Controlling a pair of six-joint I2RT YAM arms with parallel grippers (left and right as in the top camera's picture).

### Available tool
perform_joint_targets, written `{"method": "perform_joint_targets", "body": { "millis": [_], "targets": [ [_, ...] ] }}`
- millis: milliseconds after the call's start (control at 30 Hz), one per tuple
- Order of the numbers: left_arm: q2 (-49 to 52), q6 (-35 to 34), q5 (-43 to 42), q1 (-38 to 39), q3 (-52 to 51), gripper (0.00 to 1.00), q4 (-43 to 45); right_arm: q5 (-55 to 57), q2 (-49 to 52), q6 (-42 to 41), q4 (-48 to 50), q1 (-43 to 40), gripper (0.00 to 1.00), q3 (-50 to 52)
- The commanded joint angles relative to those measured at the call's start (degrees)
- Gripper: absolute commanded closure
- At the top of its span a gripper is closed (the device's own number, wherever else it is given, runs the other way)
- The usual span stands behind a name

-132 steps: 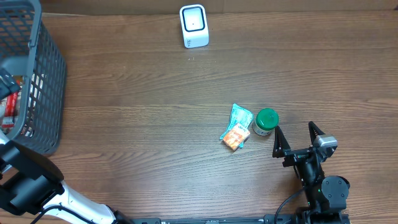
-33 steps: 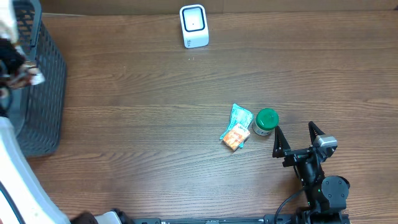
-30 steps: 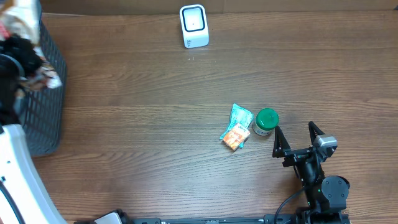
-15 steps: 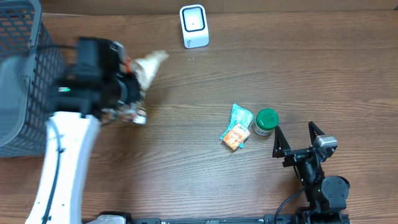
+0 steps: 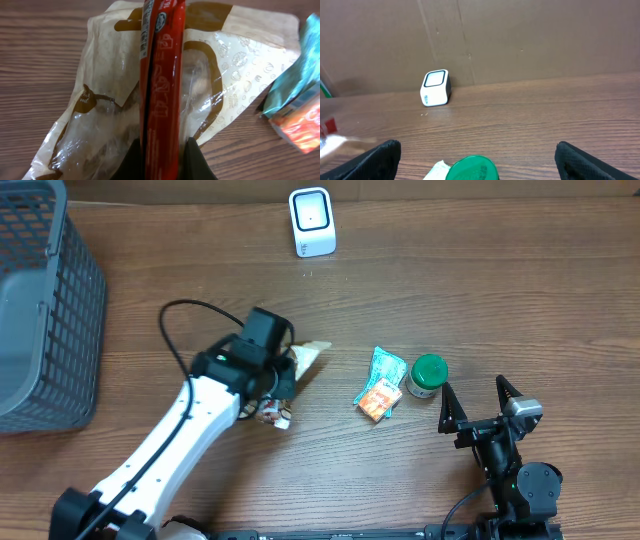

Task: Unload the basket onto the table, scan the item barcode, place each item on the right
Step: 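Lift the clear snack bag with red strip toward the scanner, then lower the snack bag onto the table beside the wipes, release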

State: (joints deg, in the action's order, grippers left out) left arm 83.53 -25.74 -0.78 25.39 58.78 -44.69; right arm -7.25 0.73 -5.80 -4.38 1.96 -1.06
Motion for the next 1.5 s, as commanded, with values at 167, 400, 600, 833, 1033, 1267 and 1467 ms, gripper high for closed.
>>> {"method": "perform_joint_targets", "body": {
  "millis": [167, 400, 600, 833, 1033, 1267, 1467],
  "targets": [
    [8.09, -4.17, 2.25, 5.40, -2.14, 0.96, 5.90, 0.09, -0.50, -0.13, 0.20, -0.07, 0.00, 0.61],
    [13.09, -6.19, 2.23, 6.82, -2.14, 0.96, 9.03, 0.07, -0.52, -0.13, 0.20, -0.07, 0.00, 0.61],
    [14.25, -6.23, 2.34, 7.34, -2.14, 0.96, 9.64, 0.09, -0.52, -0.13, 0.20, -0.07, 0.00, 0.61],
    [15.56, -6.19, 2.27, 7.65, -2.14, 0.96, 10.32, 0.09, -0.52, -0.13, 0.20, -0.07, 0.00, 0.61],
    [15.56, -5.42, 1.44, 7.63, -2.01, 0.46, 10.78, 0.07, -0.52, -0.13, 0.20, -0.07, 0.00, 0.61],
    [14.97, -2.78, 1.25, 7.58, 2.45, 0.37, 7.04, 0.09, -0.52, -0.13, 0.20, -0.07, 0.00, 0.61],
    [14.93, -0.31, 1.42, 7.52, 10.25, 0.29, -1.16, 0.09, -0.50, -0.13, 0.20, -0.07, 0.00, 0.61]
  ]
}}
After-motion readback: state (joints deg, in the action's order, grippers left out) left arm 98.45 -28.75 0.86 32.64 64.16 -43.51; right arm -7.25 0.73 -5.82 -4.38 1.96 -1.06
